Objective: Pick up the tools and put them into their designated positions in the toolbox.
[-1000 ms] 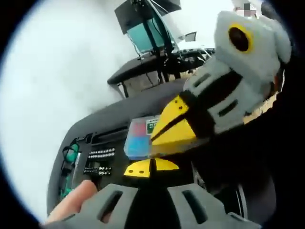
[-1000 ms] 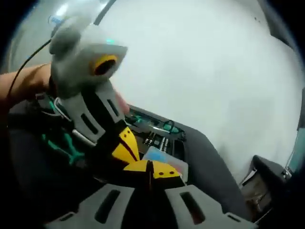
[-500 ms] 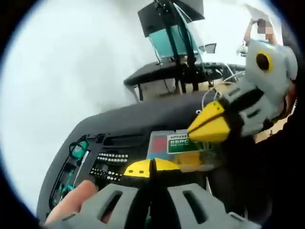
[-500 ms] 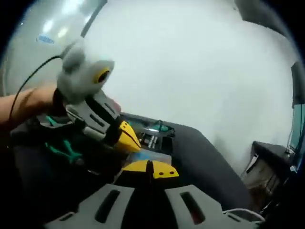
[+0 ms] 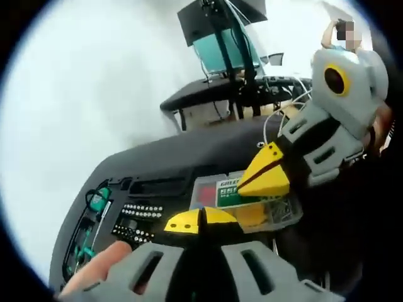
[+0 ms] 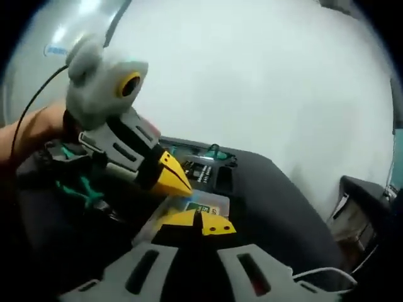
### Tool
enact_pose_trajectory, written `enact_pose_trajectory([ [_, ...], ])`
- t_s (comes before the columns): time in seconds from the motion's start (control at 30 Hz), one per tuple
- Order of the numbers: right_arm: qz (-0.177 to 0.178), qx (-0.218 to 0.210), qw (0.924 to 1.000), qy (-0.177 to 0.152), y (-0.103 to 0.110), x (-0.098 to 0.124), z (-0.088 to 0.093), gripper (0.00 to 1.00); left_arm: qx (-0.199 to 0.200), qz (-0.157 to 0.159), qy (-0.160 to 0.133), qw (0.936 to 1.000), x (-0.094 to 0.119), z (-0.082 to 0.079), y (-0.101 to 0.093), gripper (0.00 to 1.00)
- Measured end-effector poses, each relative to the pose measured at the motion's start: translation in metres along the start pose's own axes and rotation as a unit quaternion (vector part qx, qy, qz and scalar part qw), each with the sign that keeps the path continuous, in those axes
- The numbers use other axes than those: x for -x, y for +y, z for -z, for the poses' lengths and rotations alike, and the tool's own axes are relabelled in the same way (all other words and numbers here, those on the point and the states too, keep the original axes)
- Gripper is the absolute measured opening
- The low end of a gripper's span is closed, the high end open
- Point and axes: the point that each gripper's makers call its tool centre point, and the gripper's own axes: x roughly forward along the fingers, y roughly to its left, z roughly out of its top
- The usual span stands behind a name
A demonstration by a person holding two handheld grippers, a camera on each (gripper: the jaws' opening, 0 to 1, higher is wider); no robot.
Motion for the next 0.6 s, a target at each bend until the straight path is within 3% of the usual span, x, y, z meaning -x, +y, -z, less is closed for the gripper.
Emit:
enact_pose_trajectory([
  [0.3, 0.001, 0.009, 0.9999, -0.005, 0.001, 0.0, 0.001, 0.0, -0.01, -0.009, -0.01, 0.9999, -0.003, -0.001, -0.002, 0.0],
  [0.4, 0.002, 0.023, 0.9997, -0.004, 0.002, -0.001, 0.0, 0.0, -0.009, -0.011, -0.01, 0.9998, -0.002, -0.001, -0.001, 0.0],
  [0.47, -0.005, 0.05, 0.9985, -0.02, 0.004, 0.0, -0.004, 0.0, -0.004, -0.015, -0.019, 0.9997, -0.002, -0.001, -0.001, 0.0],
  [0.53, 0.002, 0.034, 0.9992, -0.022, 0.002, 0.004, -0.005, 0.0, 0.013, -0.017, -0.029, 0.9994, -0.001, 0.0, -0.001, 0.0],
  [0.57, 0.002, 0.081, 0.9967, 0.003, 0.001, 0.009, 0.0, 0.0, 0.025, -0.045, -0.043, 0.9978, -0.006, 0.002, 0.005, 0.0],
  [0.6, 0.015, 0.086, 0.9952, -0.045, 0.003, 0.011, -0.015, 0.0, 0.046, -0.02, -0.039, 0.9979, -0.006, 0.007, -0.001, 0.0],
])
